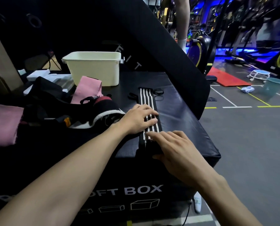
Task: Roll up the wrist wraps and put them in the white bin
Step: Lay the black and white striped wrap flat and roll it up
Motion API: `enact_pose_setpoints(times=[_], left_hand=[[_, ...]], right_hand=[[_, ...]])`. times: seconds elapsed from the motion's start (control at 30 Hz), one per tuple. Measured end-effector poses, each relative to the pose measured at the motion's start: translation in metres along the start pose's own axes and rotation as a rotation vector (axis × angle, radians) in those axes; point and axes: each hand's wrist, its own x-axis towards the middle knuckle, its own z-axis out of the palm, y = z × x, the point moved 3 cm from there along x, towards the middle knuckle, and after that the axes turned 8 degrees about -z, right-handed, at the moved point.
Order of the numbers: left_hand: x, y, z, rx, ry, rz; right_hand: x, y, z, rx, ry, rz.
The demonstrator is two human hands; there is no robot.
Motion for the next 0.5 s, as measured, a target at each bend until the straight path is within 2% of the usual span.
enact_pose_setpoints(times=[0.3, 0.5], left_hand=[[-0.014, 0.005, -0.006, 0.006, 0.173, 0.053], [-0.015, 0.005, -0.009, -0.047, 0.197, 0.037]], right_hand=[[-0.002, 0.001, -0.019, 0.218, -0.087, 0.040], [-0.002, -0.001, -0.018, 0.265, -0.081, 0.128]])
